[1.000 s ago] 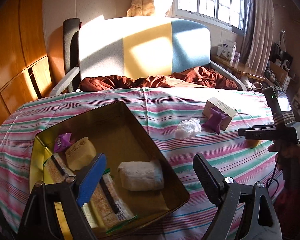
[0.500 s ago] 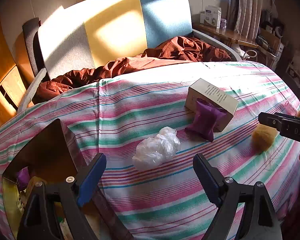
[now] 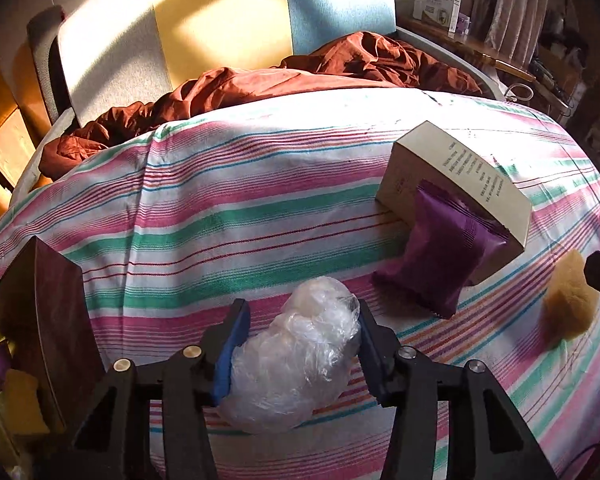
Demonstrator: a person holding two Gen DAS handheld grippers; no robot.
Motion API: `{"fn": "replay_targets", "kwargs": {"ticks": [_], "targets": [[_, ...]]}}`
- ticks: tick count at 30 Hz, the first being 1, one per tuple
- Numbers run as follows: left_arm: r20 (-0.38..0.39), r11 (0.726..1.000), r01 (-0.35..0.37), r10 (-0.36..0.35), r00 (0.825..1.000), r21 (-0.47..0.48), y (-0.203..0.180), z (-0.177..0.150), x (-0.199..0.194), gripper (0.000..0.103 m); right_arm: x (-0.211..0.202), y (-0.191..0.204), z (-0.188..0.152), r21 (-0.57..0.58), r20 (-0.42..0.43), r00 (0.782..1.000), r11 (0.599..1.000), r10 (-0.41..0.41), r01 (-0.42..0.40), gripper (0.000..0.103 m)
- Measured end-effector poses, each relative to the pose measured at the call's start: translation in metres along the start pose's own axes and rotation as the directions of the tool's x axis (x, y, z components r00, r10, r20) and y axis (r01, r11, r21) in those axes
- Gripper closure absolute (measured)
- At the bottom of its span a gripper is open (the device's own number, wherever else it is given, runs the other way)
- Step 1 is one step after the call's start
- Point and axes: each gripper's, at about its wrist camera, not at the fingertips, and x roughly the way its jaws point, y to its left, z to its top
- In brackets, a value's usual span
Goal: Organize objects
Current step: 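Grasp the clear plastic bag with the left gripper while the right grasps the purple packet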
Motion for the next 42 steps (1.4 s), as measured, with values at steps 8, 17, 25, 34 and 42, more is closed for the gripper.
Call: {"fn": "replay_targets", "kwargs": {"ticks": [8,17,25,34,42], "targets": [[0.125,0.994,0.085,-0.093,0.988,0.073,-0.036,-0.094,-0.056,0.053,0.000,0.011,-0.002,-0.045,0.000,0.999,0.998,0.042,-0.042,0.040],[0.258,0.978,0.109,-0.153,0.954,0.178,-0.044,-0.155,-0.081,0.053,0.013,0.035,-0.011,-0.146,-0.044,0.996,0.986,0.073,-0.078,0.041],[0.273,0.977,0.150,-0.187,0.944,0.153,-0.037,-0.158,-0.079,0.054,0.022,0.061,-0.018,-0.164,-0.144,0.956,0.946,0.257,-0.279,0.041],[0.273,0.975,0.172,-0.205,0.940,0.141,-0.034,-0.159,-0.079,0.055,0.065,0.096,0.004,-0.163,-0.215,0.950,0.951,0.226,-0.263,0.041],[0.272,0.972,0.195,-0.225,0.936,0.130,-0.031,-0.160,-0.078,0.055,0.104,0.112,0.025,-0.114,-0.217,0.967,0.981,0.133,-0.160,0.050]]}}
